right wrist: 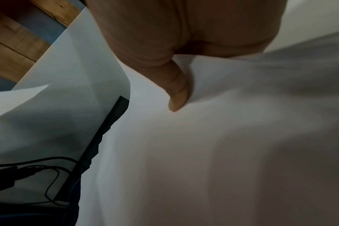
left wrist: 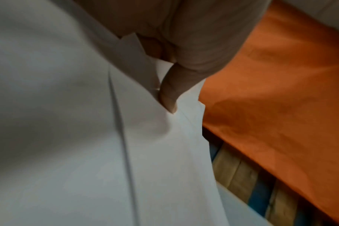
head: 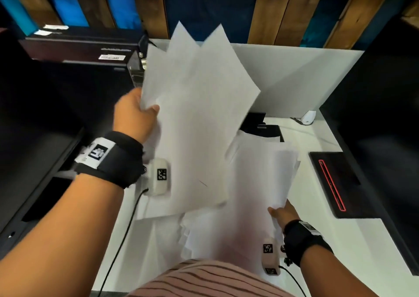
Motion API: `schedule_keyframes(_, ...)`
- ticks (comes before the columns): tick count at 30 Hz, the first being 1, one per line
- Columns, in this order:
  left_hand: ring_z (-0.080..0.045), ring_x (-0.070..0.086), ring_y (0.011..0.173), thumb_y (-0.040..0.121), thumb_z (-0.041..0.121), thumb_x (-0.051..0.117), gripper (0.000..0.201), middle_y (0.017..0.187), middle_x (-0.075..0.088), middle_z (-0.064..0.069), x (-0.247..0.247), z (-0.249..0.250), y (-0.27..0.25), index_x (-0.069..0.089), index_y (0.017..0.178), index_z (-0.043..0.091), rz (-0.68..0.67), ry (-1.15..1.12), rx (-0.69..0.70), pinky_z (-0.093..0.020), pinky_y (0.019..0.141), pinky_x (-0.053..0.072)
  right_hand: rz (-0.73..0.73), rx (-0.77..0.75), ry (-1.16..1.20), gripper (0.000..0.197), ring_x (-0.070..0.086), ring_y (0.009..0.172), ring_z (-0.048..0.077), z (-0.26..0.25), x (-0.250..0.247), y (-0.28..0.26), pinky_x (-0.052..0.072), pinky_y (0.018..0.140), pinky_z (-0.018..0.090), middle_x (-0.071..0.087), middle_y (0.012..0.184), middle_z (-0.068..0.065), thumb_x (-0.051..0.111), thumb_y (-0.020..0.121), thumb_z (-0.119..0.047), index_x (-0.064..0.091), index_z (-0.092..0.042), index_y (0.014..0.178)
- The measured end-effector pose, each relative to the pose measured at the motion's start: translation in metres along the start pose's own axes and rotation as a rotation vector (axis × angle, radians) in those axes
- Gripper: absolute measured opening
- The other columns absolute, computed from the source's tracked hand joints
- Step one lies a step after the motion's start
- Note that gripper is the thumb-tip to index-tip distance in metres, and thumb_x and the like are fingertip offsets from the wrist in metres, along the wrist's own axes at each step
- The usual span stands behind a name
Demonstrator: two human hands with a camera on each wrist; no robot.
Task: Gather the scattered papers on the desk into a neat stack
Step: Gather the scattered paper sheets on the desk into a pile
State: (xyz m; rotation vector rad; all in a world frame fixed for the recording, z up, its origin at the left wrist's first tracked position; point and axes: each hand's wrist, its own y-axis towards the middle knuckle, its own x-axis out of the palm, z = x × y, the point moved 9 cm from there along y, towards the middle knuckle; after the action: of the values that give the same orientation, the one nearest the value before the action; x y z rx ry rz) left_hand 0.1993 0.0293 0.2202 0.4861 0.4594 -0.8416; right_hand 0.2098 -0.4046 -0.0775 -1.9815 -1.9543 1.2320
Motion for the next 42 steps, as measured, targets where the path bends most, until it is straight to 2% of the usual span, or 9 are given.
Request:
schedule_keyframes(4,-0.027,0.064,0.102,0.084,0.004,0.065,0.027,0.111,0.068,-0.015,0.078,-0.055,-0.037,0.062,0.111,0.002,-0.202,-0.073,-0.188,-0.039,0.092,0.05,-0.012,0.025,0.017,0.048,0.05,0.118,0.038,0.001,-0.001,-0.008,0.041,0.1,0.04,0.051,0.134,0.023,0.052,0.091,-0.005,0.039,-0.001,0.138)
schedule_keyframes(7,-0.029,0.061,0.111,0.085,0.004,0.064,0.033,0.118,0.065,-0.015,0.132,-0.092,-0.074,0.059,0.117,0.0,-0.38,-0.064,-0.303,-0.031,0.095,0.046,-0.055,0.164,0.252,0.06,0.037,0.134,0.035,0.006,0.0,-0.021,0.028,0.112,0.045,0.036,0.149,0.017,0.04,0.098,-0.044,0.029,-0.012,0.146)
schedule_keyframes(10,-0.029,0.059,0.113,0.086,0.005,0.063,0.035,0.121,0.063,-0.016,0.169,-0.111,-0.106,0.057,0.12,0.001,-0.542,-0.006,-0.365,-0.024,0.087,0.04,-0.117,0.218,0.423,0.082,0.028,0.141,0.031,0.008,0.006,-0.025,0.021,0.114,0.045,0.028,0.154,0.011,0.038,0.086,-0.069,0.024,-0.019,0.149)
schedule_keyframes(15,-0.031,0.057,0.115,0.092,0.019,0.059,0.037,0.126,0.06,-0.016,0.209,-0.129,-0.141,0.055,0.124,0.001,-0.81,0.054,-0.415,-0.031,0.095,0.044,-0.004,0.014,0.231,0.059,0.051,0.123,0.03,0.007,0.002,-0.009,0.04,0.101,0.036,0.054,0.136,0.013,0.068,0.085,-0.025,0.044,-0.008,0.137)
schedule_keyframes(22,-0.036,0.044,0.128,0.102,0.02,0.032,0.042,0.142,0.041,-0.025,0.205,-0.151,-0.122,0.043,0.132,-0.008,-0.713,0.173,-0.539,-0.037,0.104,0.038,-0.047,0.065,0.065,0.055,0.053,0.117,0.038,0.025,0.006,0.017,0.041,0.104,0.05,0.056,0.128,0.021,0.061,0.084,0.004,0.043,-0.004,0.135)
schedule_keyframes(29,-0.031,0.039,0.134,0.101,0.03,0.035,0.047,0.146,0.04,-0.019,0.218,-0.143,-0.116,0.042,0.136,-0.002,-0.688,0.173,-0.556,-0.032,0.11,0.031,-0.165,0.026,-0.031,0.074,0.06,0.11,0.033,0.032,0.007,0.029,0.046,0.101,0.048,0.066,0.115,0.016,0.086,0.054,-0.002,0.054,-0.007,0.121)
schedule_keyframes(36,-0.033,0.049,0.123,0.097,0.045,0.039,0.057,0.136,0.05,-0.019,0.242,-0.135,-0.136,0.046,0.131,-0.001,-0.62,0.059,-0.632,-0.031,0.099,0.037,-0.273,-0.02,0.37,0.07,0.069,0.097,0.031,0.003,0.018,-0.013,0.053,0.091,0.047,0.074,0.101,0.01,0.09,0.046,-0.029,0.065,-0.014,0.11)
schedule_keyframes(39,-0.033,0.043,0.13,0.101,0.041,0.032,0.056,0.142,0.043,-0.019,0.254,-0.125,-0.148,0.036,0.138,-0.001,-0.692,0.053,-0.614,-0.031,0.101,0.034,-0.217,-0.016,0.308,0.06,0.067,0.099,0.031,0.007,0.021,-0.009,0.049,0.096,0.049,0.071,0.105,0.013,0.086,0.062,-0.01,0.061,-0.009,0.116)
schedule_keyframes(42,-0.033,0.053,0.117,0.098,0.042,0.039,0.046,0.127,0.054,-0.018,0.241,-0.131,-0.143,0.046,0.124,0.005,-0.644,0.034,-0.583,-0.034,0.093,0.04,-0.123,0.051,0.24,0.058,0.063,0.104,0.033,0.018,0.016,0.0,0.046,0.101,0.049,0.067,0.11,0.016,0.081,0.066,0.003,0.057,-0.002,0.119)
